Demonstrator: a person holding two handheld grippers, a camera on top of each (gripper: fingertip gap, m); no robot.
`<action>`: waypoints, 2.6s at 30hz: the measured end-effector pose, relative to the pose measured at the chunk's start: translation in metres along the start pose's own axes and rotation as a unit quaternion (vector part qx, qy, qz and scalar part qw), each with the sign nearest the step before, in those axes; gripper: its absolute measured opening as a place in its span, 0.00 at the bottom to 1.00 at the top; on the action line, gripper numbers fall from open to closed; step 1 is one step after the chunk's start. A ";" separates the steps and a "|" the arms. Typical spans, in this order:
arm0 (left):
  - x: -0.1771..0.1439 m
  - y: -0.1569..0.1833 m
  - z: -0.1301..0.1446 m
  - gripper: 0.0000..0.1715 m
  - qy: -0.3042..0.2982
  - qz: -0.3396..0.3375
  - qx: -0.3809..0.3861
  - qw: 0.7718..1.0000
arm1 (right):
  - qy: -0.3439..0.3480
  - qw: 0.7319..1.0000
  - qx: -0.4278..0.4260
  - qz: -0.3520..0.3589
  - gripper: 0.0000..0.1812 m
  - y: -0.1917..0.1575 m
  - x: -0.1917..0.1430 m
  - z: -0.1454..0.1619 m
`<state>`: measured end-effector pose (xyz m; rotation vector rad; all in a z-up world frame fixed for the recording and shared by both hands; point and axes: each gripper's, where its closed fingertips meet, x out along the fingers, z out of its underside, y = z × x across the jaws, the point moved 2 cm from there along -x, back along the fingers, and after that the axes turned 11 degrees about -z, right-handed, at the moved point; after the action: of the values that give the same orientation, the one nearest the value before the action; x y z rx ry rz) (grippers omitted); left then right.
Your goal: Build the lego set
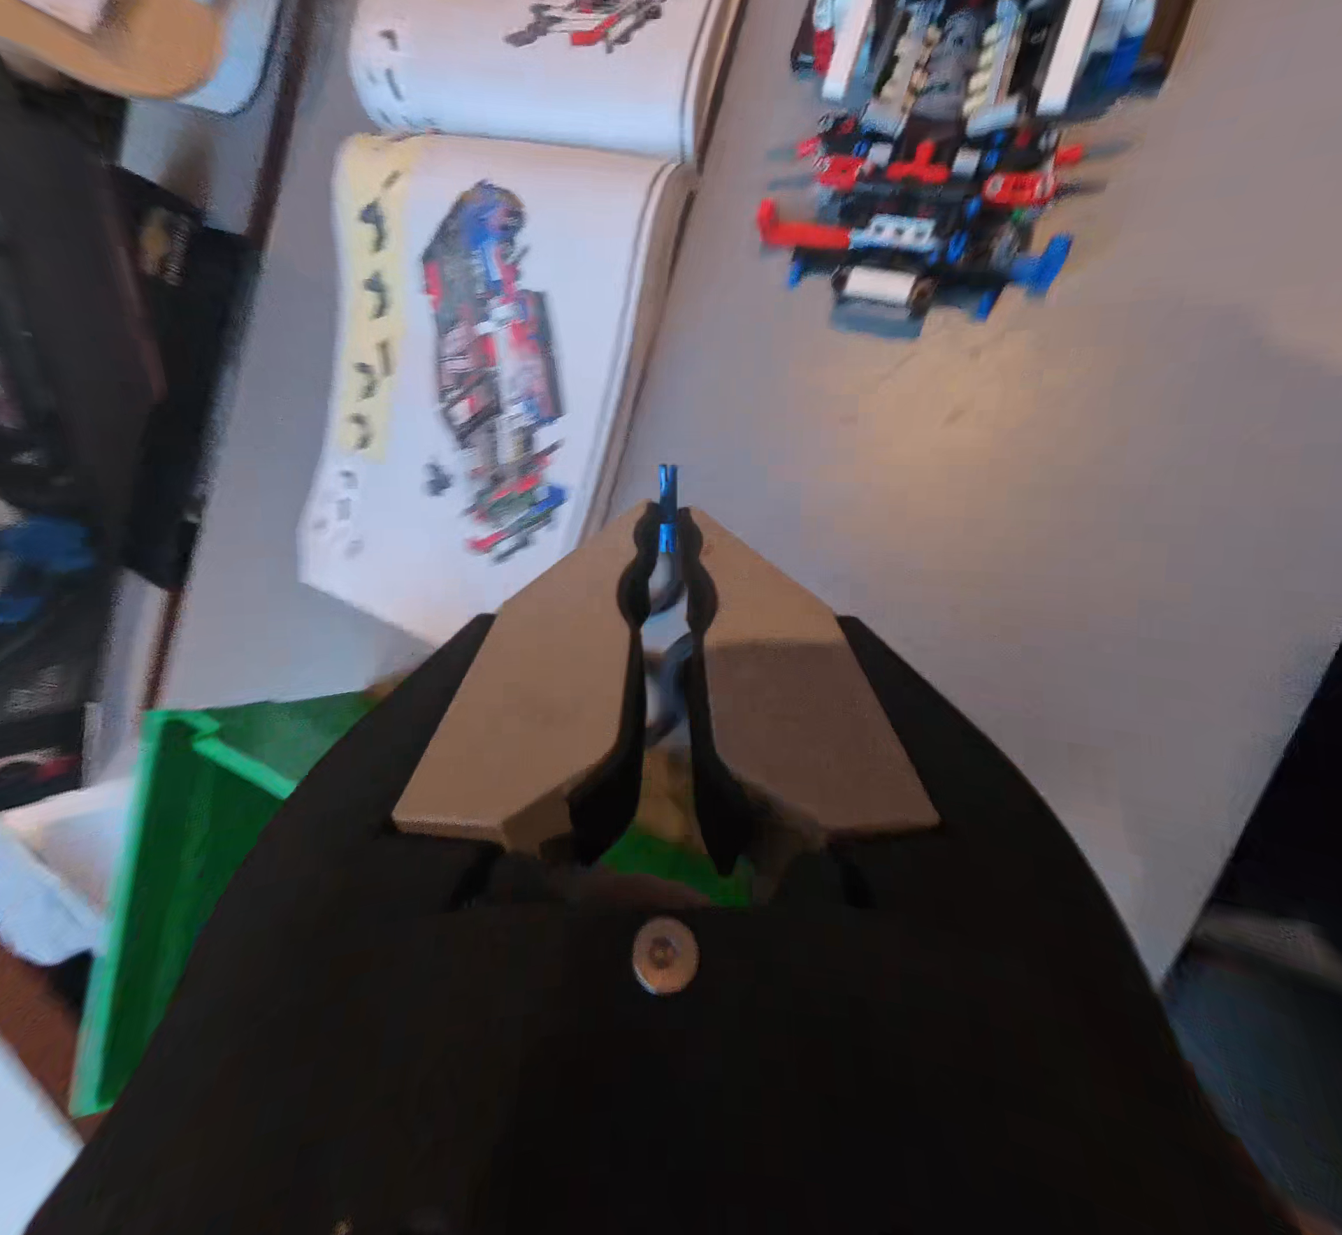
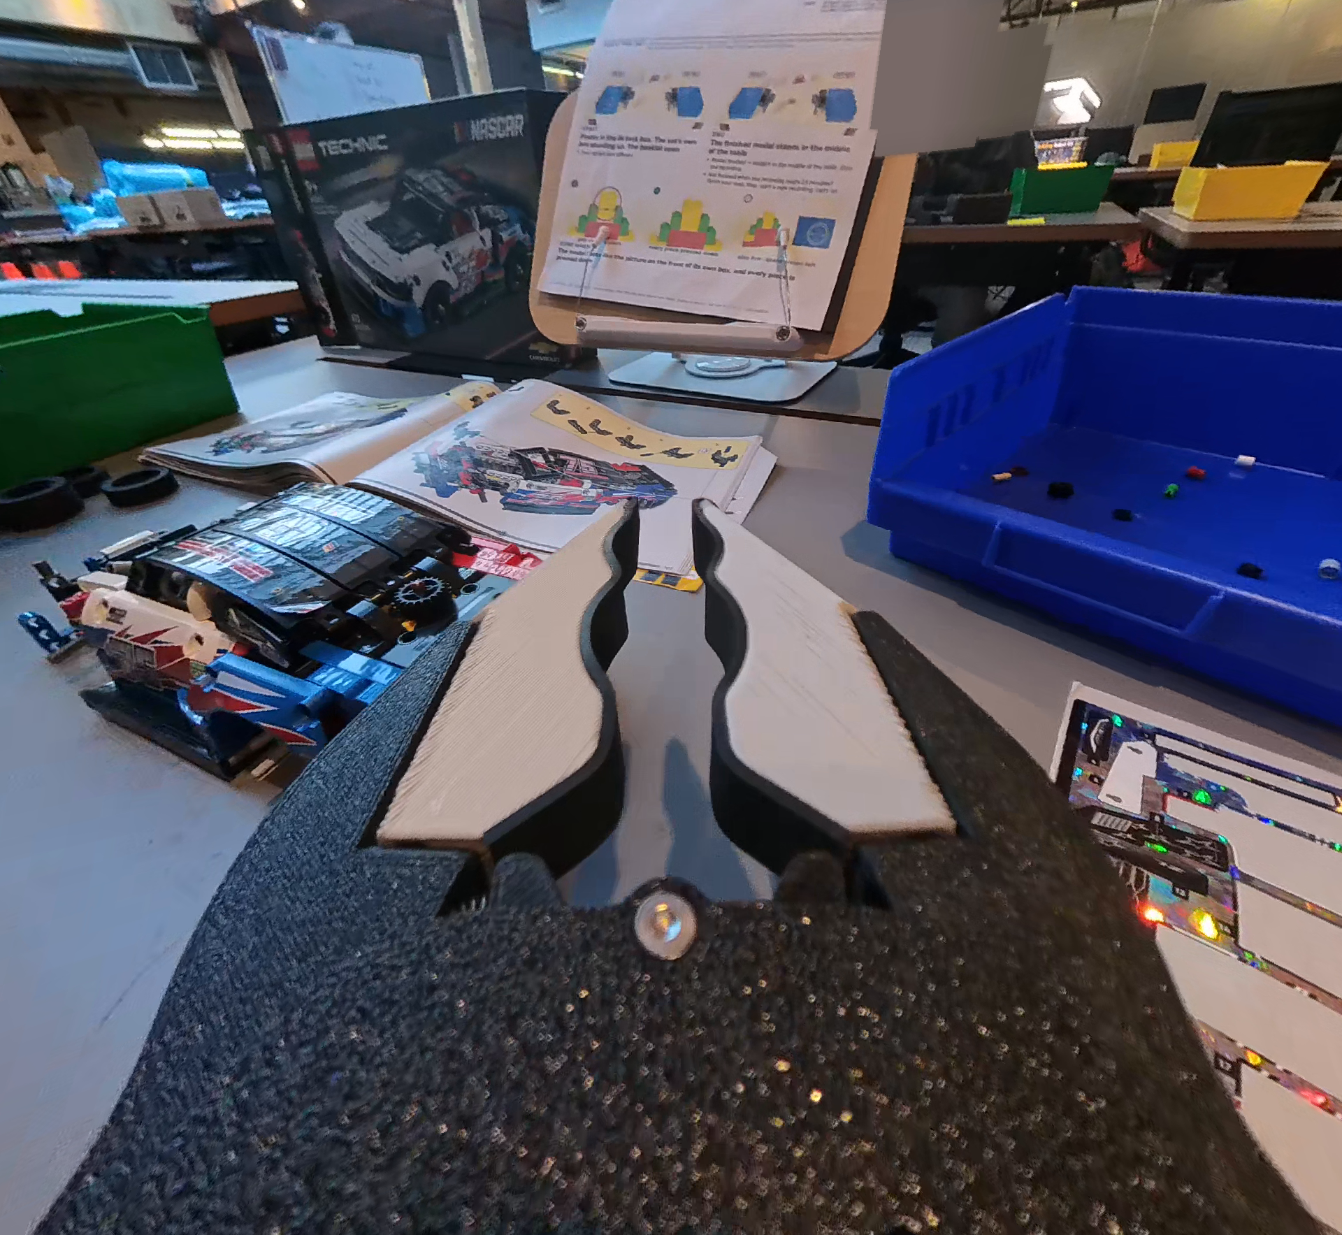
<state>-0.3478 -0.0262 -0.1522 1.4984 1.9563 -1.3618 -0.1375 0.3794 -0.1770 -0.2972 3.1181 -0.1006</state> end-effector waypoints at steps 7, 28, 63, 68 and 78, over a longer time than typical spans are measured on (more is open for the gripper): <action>0.079 0.079 0.034 0.01 -0.100 0.008 -0.099 0.990 | 0.007 0.999 -0.034 -0.004 0.06 -0.009 -0.001 -0.003; -0.020 0.055 0.051 0.25 0.095 0.040 -0.311 0.945 | 0.047 0.998 0.027 0.036 0.06 0.015 -0.012 -0.008; 0.069 -0.182 0.184 0.18 -0.076 -0.113 -0.264 0.955 | 0.017 0.990 0.049 0.134 0.09 0.047 -0.011 -0.001; 0.071 -0.191 0.189 0.17 -0.074 -0.114 -0.285 0.949 | 0.014 0.990 0.052 0.129 0.09 0.048 -0.008 0.000; 0.078 -0.195 0.203 0.17 -0.103 -0.095 -0.283 0.949 | -0.030 0.993 0.030 0.107 0.09 0.039 0.004 0.007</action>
<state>-0.6060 -0.1485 -0.2139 0.8846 2.1439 -0.8594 -0.1484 0.4163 -0.1867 0.0337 3.0565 -0.1795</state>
